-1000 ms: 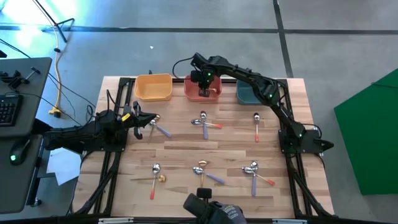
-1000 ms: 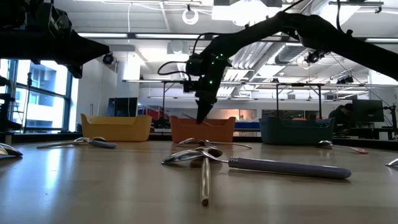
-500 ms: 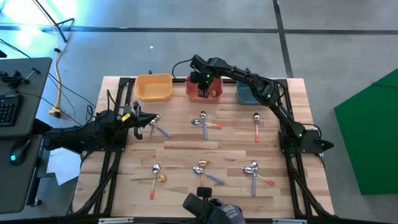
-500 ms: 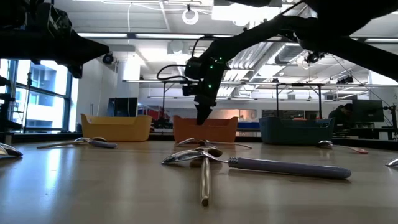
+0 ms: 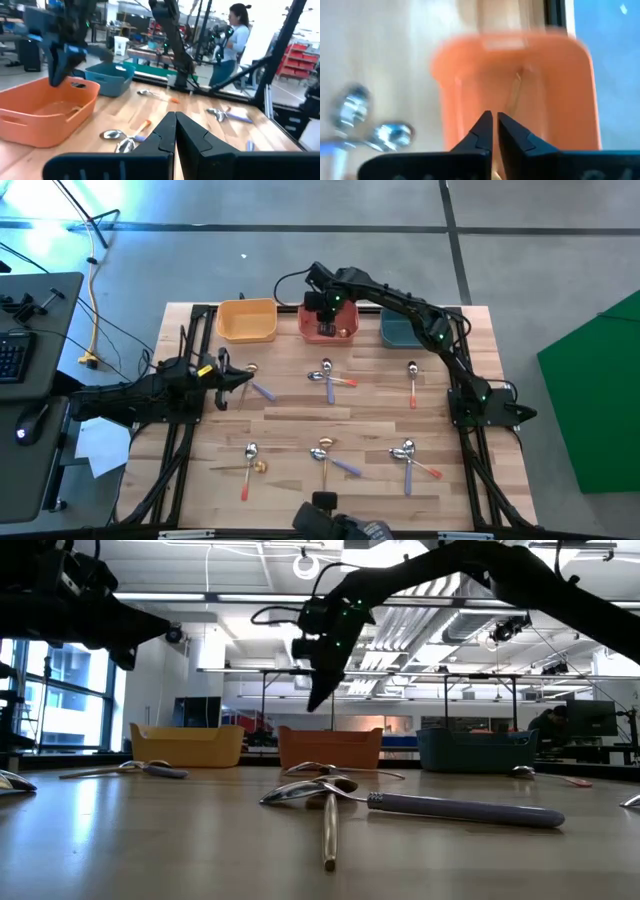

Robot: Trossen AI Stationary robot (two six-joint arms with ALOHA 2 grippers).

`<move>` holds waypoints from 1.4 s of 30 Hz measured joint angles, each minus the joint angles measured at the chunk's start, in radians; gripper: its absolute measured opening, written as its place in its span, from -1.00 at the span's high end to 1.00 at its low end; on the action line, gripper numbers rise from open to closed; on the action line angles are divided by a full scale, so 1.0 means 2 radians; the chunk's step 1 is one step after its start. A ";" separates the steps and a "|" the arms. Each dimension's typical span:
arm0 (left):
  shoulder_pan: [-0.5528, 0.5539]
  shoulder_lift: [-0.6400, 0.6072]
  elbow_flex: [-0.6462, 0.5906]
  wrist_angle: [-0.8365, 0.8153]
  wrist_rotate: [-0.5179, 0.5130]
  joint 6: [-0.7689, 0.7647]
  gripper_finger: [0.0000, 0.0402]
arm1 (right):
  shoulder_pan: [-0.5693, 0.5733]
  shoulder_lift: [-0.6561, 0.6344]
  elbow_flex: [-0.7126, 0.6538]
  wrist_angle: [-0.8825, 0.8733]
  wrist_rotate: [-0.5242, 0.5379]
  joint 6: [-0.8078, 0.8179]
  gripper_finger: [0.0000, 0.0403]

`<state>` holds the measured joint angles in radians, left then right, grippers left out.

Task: Sort silverware by color (type)
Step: Put the violet spoon into the blue bin

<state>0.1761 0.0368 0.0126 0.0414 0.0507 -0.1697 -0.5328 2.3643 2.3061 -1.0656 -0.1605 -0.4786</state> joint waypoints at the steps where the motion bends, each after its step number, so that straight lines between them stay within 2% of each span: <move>1: 0.000 0.000 0.000 -0.002 0.002 0.003 1.00 | 0.002 -0.004 -0.008 0.016 -0.007 0.005 0.96; 5: 0.000 0.000 0.000 -0.002 0.016 0.013 1.00 | 0.016 -0.037 -0.075 0.107 -0.019 0.018 0.99; 9: 0.000 0.000 0.000 0.000 0.012 0.012 1.00 | 0.037 -0.105 -0.206 0.248 -0.030 0.034 1.00; 15: 0.000 0.004 0.000 0.008 0.012 0.008 0.98 | 0.058 -0.259 -0.438 0.470 -0.029 0.079 1.00; 18: 0.000 0.020 0.000 0.009 0.021 0.015 0.99 | 0.067 -0.337 -0.551 0.554 -0.025 0.103 1.00; 22: 0.000 0.058 0.001 0.025 0.023 0.009 1.00 | 0.081 -0.439 -0.680 0.648 -0.001 0.120 1.00; 26: 0.000 0.112 0.021 0.039 0.027 0.009 1.00 | 0.093 -0.522 -0.777 0.691 0.024 0.144 1.00; 30: 0.000 0.176 0.053 0.041 0.028 0.008 1.00 | 0.104 -0.585 -0.839 0.713 0.024 0.163 1.00; 34: 0.000 0.239 0.081 0.039 0.038 0.008 1.00 | 0.115 -0.616 -0.875 0.707 0.024 0.177 1.00; 39: -0.001 0.312 0.111 0.039 0.045 0.010 1.00 | 0.135 -0.620 -0.890 0.698 0.024 0.196 0.98; 42: -0.007 0.348 0.124 0.049 0.043 0.024 1.00 | 0.153 -0.614 -0.890 0.689 0.045 0.197 0.92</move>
<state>0.1618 0.7334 0.2603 0.1387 0.1357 -0.1223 -0.2277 1.1364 0.5255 0.3117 -0.0708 -0.0856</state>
